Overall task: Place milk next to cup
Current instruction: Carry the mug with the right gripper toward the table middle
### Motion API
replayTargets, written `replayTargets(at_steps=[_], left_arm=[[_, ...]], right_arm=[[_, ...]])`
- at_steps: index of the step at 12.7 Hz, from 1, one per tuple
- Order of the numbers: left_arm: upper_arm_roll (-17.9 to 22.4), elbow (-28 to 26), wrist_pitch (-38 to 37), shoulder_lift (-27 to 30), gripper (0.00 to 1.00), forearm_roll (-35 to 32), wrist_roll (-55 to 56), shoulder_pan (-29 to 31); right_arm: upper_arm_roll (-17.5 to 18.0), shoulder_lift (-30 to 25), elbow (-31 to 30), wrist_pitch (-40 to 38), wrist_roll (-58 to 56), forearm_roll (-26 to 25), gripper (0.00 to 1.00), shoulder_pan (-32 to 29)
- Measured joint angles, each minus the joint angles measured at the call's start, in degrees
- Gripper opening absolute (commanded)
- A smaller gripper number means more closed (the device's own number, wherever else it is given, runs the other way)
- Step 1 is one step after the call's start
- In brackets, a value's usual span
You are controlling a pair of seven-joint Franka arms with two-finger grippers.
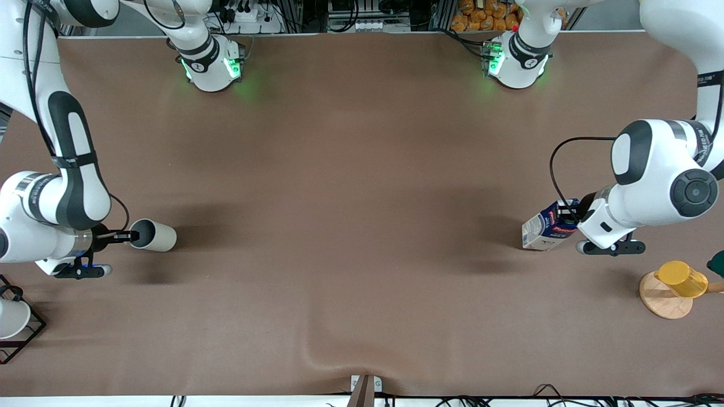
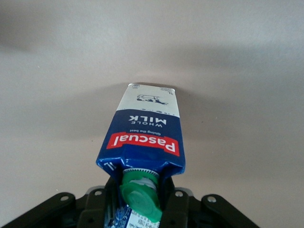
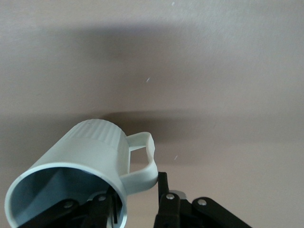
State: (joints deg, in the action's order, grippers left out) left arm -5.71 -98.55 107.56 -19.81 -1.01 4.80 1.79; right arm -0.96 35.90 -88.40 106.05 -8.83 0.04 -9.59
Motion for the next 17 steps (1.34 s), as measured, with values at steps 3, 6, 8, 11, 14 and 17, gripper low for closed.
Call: replayTargets(at_steps=[3,6,8,11,14,17], left_arm=[[-0.15,1.41,-3.54,1.67,0.19,0.0,-0.08,-0.04],[-0.9,4.79,-9.37,3.48,0.2,0.0,-0.05,-0.15],[-1.93,7.0,-11.68,3.84,0.2,0.0,0.01,-0.17],[-3.41,8.76,-13.36,3.91,0.21,0.0,0.11,-0.22],[-4.24,9.43,-13.87,3.93,0.22,0.0,0.99,-0.23],[-4.56,9.63,-14.03,3.94,0.22,0.0,1.28,-0.23]], right_arm=[[0.58,-1.63,4.26,-7.71,8.71,2.84,0.0,3.54],[0.85,-3.98,4.78,-10.93,22.2,6.47,0.0,9.63],[1.04,-4.8,4.81,-11.14,32.64,9.09,0.0,14.77],[1.22,-5.24,4.81,-9.25,48.01,11.16,0.0,23.4],[1.26,-5.17,4.57,-3.22,60.8,11.31,0.0,31.2],[1.3,-3.33,4.14,6.28,71.95,12.32,0.0,38.71]])
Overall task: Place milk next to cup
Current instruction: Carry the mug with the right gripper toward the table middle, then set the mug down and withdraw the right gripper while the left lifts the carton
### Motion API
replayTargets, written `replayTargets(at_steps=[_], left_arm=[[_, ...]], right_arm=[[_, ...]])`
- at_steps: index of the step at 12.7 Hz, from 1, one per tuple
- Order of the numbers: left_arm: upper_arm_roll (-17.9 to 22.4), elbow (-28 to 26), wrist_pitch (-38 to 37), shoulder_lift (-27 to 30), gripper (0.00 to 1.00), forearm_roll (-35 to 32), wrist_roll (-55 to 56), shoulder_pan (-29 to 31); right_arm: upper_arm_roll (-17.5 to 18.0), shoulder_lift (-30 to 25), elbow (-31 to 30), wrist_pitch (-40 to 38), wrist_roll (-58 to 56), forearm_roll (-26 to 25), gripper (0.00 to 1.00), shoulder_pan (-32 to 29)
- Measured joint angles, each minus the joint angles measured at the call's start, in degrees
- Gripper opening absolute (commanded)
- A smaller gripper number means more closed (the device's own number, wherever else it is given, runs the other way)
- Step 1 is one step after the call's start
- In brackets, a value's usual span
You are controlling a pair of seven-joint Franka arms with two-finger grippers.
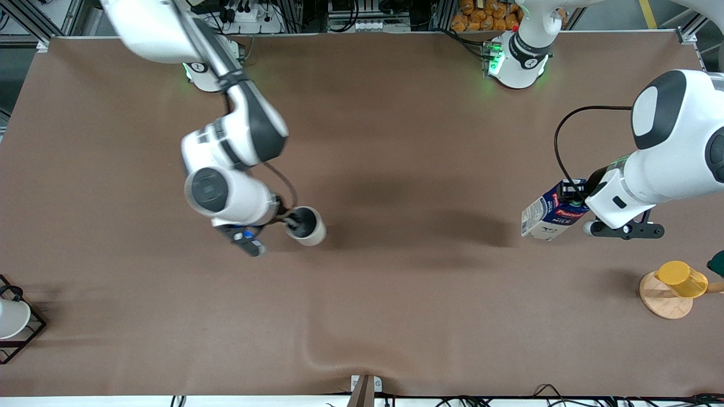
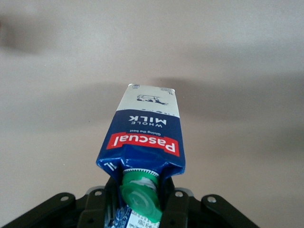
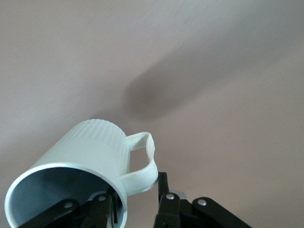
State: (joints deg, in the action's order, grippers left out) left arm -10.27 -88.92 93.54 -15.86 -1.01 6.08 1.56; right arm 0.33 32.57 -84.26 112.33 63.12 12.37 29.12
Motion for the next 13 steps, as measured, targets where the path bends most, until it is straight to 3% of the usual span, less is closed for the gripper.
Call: replayTargets(at_steps=[4,9,10,11,12,13], left_arm=[[-1.48,0.01,-0.05,0.0,0.22,0.0,3.06,-0.03],[-5.09,0.01,-0.15,0.0,0.22,0.0,9.07,-0.15],[-5.66,0.01,-0.18,0.0,0.22,0.0,10.08,-0.19],[-5.95,0.01,-0.2,0.0,0.22,0.0,10.64,-0.2],[-6.08,0.01,-0.22,0.0,0.21,0.0,10.89,-0.18],[-6.37,0.01,-0.27,0.0,0.21,0.0,11.04,-0.13]], right_arm=[[-0.13,5.92,1.17,11.85,7.65,0.04,0.0,8.05],[-0.21,10.57,3.51,12.56,7.75,0.04,0.0,9.84],[-0.21,10.98,3.61,12.56,7.75,0.04,0.24,9.89],[-0.21,11.22,3.72,12.56,7.75,0.04,0.76,9.91],[-0.23,11.31,3.77,12.56,7.75,0.04,1.0,9.91],[-0.23,11.32,3.8,12.55,7.75,0.04,1.0,9.9]])
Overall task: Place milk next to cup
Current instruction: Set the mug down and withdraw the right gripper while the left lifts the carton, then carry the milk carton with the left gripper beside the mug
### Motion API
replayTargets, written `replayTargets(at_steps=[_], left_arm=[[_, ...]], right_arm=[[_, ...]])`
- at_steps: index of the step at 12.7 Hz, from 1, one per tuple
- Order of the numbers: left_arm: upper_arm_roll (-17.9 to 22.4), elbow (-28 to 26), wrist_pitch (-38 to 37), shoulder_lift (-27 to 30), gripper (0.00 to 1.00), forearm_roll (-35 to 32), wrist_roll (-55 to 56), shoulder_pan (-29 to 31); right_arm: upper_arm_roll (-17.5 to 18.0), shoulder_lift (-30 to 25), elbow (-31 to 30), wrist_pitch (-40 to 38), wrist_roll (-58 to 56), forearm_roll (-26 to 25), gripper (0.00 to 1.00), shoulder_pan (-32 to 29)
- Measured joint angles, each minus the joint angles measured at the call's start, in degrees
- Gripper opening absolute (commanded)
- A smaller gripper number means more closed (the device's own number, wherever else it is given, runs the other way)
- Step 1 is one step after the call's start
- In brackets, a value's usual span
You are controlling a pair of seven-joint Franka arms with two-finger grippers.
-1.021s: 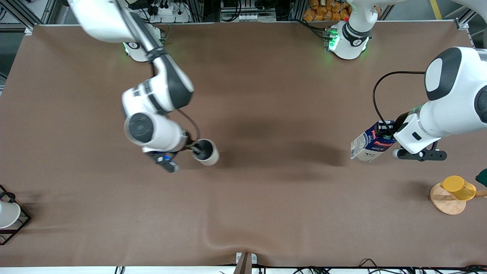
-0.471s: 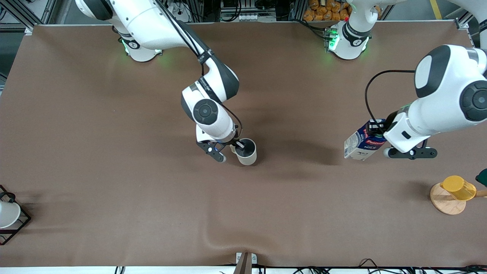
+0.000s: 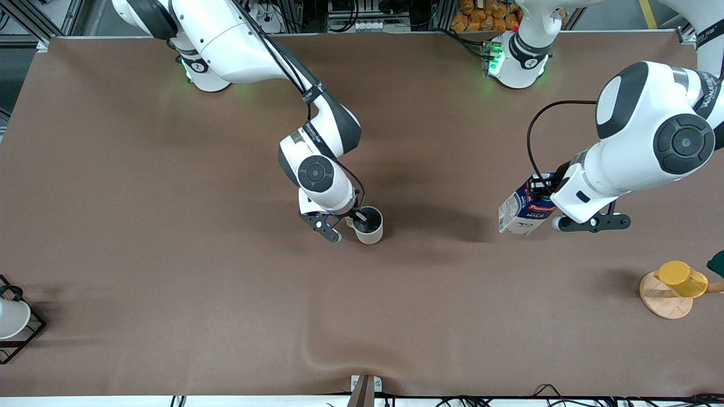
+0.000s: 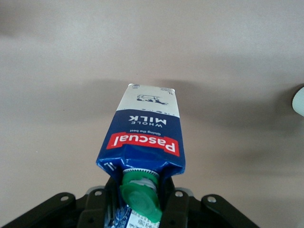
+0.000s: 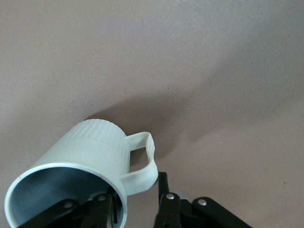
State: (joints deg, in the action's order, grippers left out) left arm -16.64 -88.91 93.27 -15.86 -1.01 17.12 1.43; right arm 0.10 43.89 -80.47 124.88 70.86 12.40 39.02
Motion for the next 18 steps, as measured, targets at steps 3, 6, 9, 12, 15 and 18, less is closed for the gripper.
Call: replayTargets(at_steps=[3,6,9,12,15,18], left_arm=[[-1.64,0.0,-0.06,0.0,0.21,0.0,2.15,-0.06],[-2.06,-0.04,-0.13,-0.07,0.21,0.0,3.02,-0.83],[-2.24,-0.11,-0.14,-0.25,0.21,0.0,3.1,-4.12],[-2.42,-0.12,-0.14,-0.41,0.22,0.0,3.32,-9.15],[-2.51,-0.15,-0.11,-1.41,0.21,0.0,3.35,-14.88],[-2.5,0.69,0.45,-3.33,0.22,0.0,5.18,-21.24]], right_arm=[[-0.45,-0.01,1.01,-1.43,0.0,0.01,1.0,-0.09],[-1.35,-0.15,6.74,-12.01,-0.01,0.04,1.0,-2.13],[-1.31,-0.92,14.79,-26.47,-4.24,0.13,1.0,-7.98],[-1.59,-3.93,17.19,-33.23,-10.76,0.07,1.0,-13.67],[-2.29,-8.18,17.35,-37.94,-23.24,-0.46,1.0,-21.03],[-2.6,-9.92,17.34,-40.79,-41.81,-0.56,1.0,-30.77]])
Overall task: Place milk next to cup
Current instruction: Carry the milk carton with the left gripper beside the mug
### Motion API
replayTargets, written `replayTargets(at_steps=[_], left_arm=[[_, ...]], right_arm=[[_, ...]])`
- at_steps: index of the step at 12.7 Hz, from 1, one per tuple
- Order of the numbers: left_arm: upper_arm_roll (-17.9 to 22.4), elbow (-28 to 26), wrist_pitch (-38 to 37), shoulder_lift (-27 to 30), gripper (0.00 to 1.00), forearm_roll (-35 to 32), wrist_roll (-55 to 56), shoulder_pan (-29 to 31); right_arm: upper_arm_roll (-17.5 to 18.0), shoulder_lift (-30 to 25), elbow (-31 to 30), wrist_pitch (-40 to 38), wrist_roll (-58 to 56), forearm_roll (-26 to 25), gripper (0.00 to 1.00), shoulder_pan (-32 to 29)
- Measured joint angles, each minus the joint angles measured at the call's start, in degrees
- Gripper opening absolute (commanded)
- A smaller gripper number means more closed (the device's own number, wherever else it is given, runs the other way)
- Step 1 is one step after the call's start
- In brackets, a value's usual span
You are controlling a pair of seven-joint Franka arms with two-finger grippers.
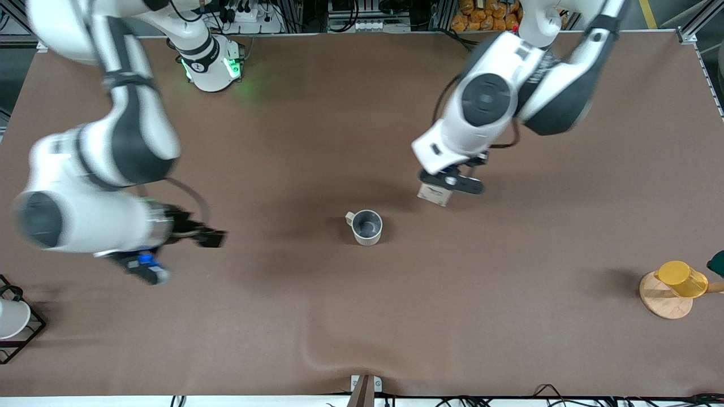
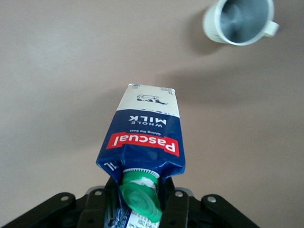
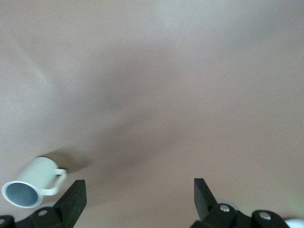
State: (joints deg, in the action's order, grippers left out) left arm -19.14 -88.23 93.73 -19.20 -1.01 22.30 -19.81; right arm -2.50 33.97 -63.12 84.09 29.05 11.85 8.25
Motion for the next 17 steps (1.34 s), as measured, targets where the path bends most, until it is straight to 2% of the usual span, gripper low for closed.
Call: replayTargets(at_steps=[2,4,8,11,13,15,17], left_arm=[[0.05,2.71,0.53,-3.05,0.22,0.0,0.85,-3.55],[0.27,5.42,1.76,-6.75,0.22,-0.01,0.94,-6.35],[0.56,7.0,7.36,-11.9,0.25,-0.12,0.94,-8.2],[0.76,9.03,9.11,-14.51,0.22,-0.13,0.96,-8.2],[0.82,10.41,9.15,-15.7,0.22,-0.13,1.29,-8.2],[0.83,10.63,9.15,-16.47,0.22,-0.13,1.37,-8.21],[0.83,10.85,9.31,-17.26,0.3,-0.13,1.4,-8.22]], right_arm=[[-0.06,-0.23,-0.02,-1.59,-11.47,-0.88,1.0,-6.08],[-0.03,-0.6,-0.02,-2.03,-19.45,-4.88,1.0,-9.34],[0.02,-3.54,-0.04,-3.26,-21.88,-7.08,1.0,-10.31],[0.02,-7.98,-2.11,-4.0,-22.27,-7.09,1.0,-11.9],[0.13,-13.19,-6.38,-3.64,-22.31,-7.09,1.0,-11.96],[0.44,-20.19,-13.61,-0.64,-22.31,-7.09,1.0,-11.96],[0.85,-26.65,-21.64,2.64,-22.3,-7.09,1.0,-11.96]])
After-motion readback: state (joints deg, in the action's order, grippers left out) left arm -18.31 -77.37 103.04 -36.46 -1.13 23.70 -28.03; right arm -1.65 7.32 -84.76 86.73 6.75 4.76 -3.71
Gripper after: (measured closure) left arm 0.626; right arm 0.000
